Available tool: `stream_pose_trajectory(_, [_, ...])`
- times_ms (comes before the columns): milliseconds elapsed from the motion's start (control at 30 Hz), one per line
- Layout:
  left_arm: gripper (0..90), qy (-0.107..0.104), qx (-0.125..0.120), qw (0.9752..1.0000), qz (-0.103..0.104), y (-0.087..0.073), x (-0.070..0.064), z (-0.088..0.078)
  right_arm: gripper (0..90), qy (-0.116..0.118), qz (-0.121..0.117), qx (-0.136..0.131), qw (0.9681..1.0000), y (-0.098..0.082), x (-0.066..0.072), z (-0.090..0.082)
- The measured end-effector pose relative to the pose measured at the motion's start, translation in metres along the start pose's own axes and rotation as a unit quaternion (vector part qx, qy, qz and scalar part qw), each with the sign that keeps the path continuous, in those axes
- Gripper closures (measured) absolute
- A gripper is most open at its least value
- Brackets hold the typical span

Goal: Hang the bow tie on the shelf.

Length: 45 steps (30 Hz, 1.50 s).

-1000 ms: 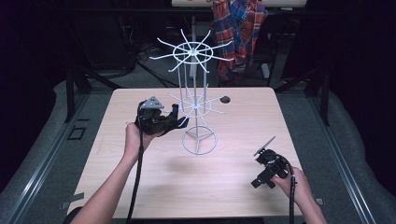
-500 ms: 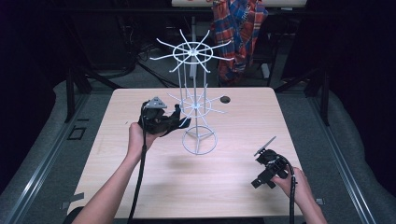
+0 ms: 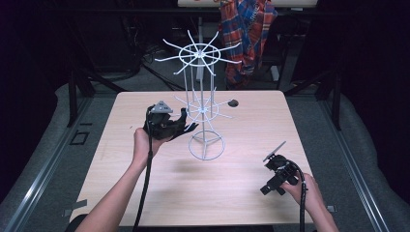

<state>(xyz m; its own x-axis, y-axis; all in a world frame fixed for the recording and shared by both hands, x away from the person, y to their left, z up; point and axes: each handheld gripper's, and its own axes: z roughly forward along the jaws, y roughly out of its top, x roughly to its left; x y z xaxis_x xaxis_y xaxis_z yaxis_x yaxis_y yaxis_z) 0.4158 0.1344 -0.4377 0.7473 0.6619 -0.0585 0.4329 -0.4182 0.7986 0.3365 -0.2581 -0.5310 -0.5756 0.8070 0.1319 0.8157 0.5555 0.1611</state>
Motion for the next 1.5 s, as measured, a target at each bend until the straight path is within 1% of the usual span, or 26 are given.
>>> stream_pose_trajectory(67, [84.4, 0.001, -0.002, 1.0000, -0.001, -0.001, 0.000, 0.001, 10.9, 0.000, -0.006, 0.002, 1.0000, 0.000, -0.001, 0.000])
stream_pose_trajectory(167, [81.5, -0.005, 0.001, 1.0000, -0.001, -0.001, -0.001, 0.002, 10.9, 0.000, -0.013, 0.012, 0.9998, 0.001, -0.001, -0.002])
stream_pose_trajectory(233, [80.2, -0.005, 0.001, 1.0000, -0.001, -0.001, -0.001, 0.002, 10.9, -0.001, -0.017, 0.016, 0.9997, 0.001, -0.002, -0.002])
stream_pose_trajectory(267, [79.7, -0.004, 0.001, 1.0000, -0.001, -0.001, -0.001, 0.001, 10.9, 0.000, -0.011, 0.008, 0.9999, 0.001, -0.001, -0.001])
stream_pose_trajectory(300, [78.6, -0.005, 0.001, 1.0000, -0.004, -0.002, -0.001, 0.001, 10.9, 0.000, -0.016, 0.017, 0.9997, 0.001, -0.002, -0.003])
stream_pose_trajectory(367, [77.8, -0.005, -0.001, 1.0000, -0.006, -0.002, -0.001, 0.001, 10.9, -0.001, -0.016, 0.017, 0.9997, 0.001, -0.002, -0.003])
stream_pose_trajectory(433, [73.9, -0.009, -0.003, 0.9999, -0.006, -0.002, -0.002, 0.001, 10.9, 0.000, -0.014, 0.013, 0.9998, 0.001, -0.002, -0.002])
stream_pose_trajectory(500, [71.6, -0.007, -0.004, 0.9999, -0.006, -0.002, -0.002, 0.001, 10.9, 0.000, -0.014, 0.013, 0.9998, 0.001, -0.002, -0.002])
stream_pose_trajectory(533, [69.9, -0.011, -0.005, 0.9999, -0.006, -0.002, -0.002, 0.000, 10.9, 0.005, -0.001, 0.000, 1.0000, 0.000, 0.000, -0.001])
stream_pose_trajectory(600, [68.6, -0.014, -0.005, 0.9998, -0.009, -0.003, -0.001, -0.001, 10.9, 0.006, 0.001, -0.002, 1.0000, 0.000, 0.000, 0.000])
stream_pose_trajectory(667, [64.2, -0.015, -0.009, 0.9998, -0.014, -0.003, -0.001, -0.002, 10.9, 0.003, -0.013, 0.014, 0.9998, 0.001, -0.002, -0.003])
stream_pose_trajectory(700, [61.8, -0.019, -0.008, 0.9996, -0.018, -0.004, 0.000, -0.002, 10.9, 0.002, -0.015, 0.013, 0.9998, 0.001, -0.002, -0.003])
stream_pose_trajectory(767, [53.9, -0.018, -0.004, 0.9996, -0.020, -0.005, 0.000, -0.004, 10.9, 0.002, -0.013, 0.011, 0.9999, 0.001, -0.002, -0.003])
stream_pose_trajectory(800, [53.9, -0.017, -0.003, 0.9996, -0.022, -0.006, 0.000, -0.004, 10.9, 0.002, -0.007, 0.005, 1.0000, 0.000, -0.001, -0.002])
stream_pose_trajectory(867, [46.0, -0.012, -0.004, 0.9995, -0.029, -0.007, 0.001, -0.006, 10.9, 0.002, -0.009, 0.002, 1.0000, 0.000, -0.001, -0.002])
stream_pose_trajectory(900, [44.1, -0.012, -0.004, 0.9995, -0.029, -0.007, 0.001, -0.006, 10.9, 0.002, -0.009, 0.002, 1.0000, 0.000, -0.001, -0.002])
stream_pose_trajectory(933, [42.0, -0.013, -0.001, 0.9995, -0.030, -0.008, 0.001, -0.008, 10.9, -0.004, -0.009, 0.001, 1.0000, 0.000, -0.001, -0.002])
stream_pose_trajectory(967, [42.0, -0.007, -0.001, 0.9995, -0.031, -0.008, 0.001, -0.010, 10.9, -0.004, -0.009, 0.001, 1.0000, 0.000, -0.001, -0.002])
stream_pose_trajectory(1000, [38.1, -0.001, -0.002, 0.9995, -0.032, -0.009, 0.001, -0.012, 10.9, -0.002, -0.008, 0.001, 1.0000, 0.000, -0.001, -0.002])
stream_pose_trajectory(1067, [36.9, 0.001, -0.002, 0.9995, -0.033, -0.009, 0.001, -0.014, 10.9, -0.001, -0.007, 0.002, 1.0000, 0.000, -0.001, -0.002])
stream_pose_trajectory(1133, [33.5, 0.004, 0.001, 0.9994, -0.034, -0.010, 0.001, -0.018, 10.9, 0.004, -0.007, 0.003, 1.0000, 0.000, -0.001, -0.003])
stream_pose_trajectory(1267, [28.6, 0.010, 0.005, 0.9993, -0.036, -0.015, 0.002, -0.025, 10.9, 0.004, -0.008, 0.003, 1.0000, 0.000, -0.001, -0.004])
stream_pose_trajectory(1300, [26.4, 0.015, 0.007, 0.9992, -0.038, -0.017, 0.002, -0.028, 10.9, 0.004, -0.008, 0.003, 1.0000, 0.000, -0.001, -0.004])
stream_pose_trajectory(1367, [25.3, 0.013, 0.008, 0.9991, -0.041, -0.019, 0.002, -0.029, 10.9, 0.003, -0.008, 0.003, 1.0000, 0.000, -0.001, -0.004])
stream_pose_trajectory(1433, [22.8, 0.019, 0.013, 0.9990, -0.038, -0.022, 0.002, -0.031, 10.8, 0.004, -0.009, 0.003, 1.0000, 0.000, -0.001, -0.004])
stream_pose_trajectory(1500, [21.5, 0.021, 0.021, 0.9988, -0.039, -0.026, 0.003, -0.034, 10.9, 0.003, -0.015, 0.010, 0.9998, 0.001, -0.002, -0.005])
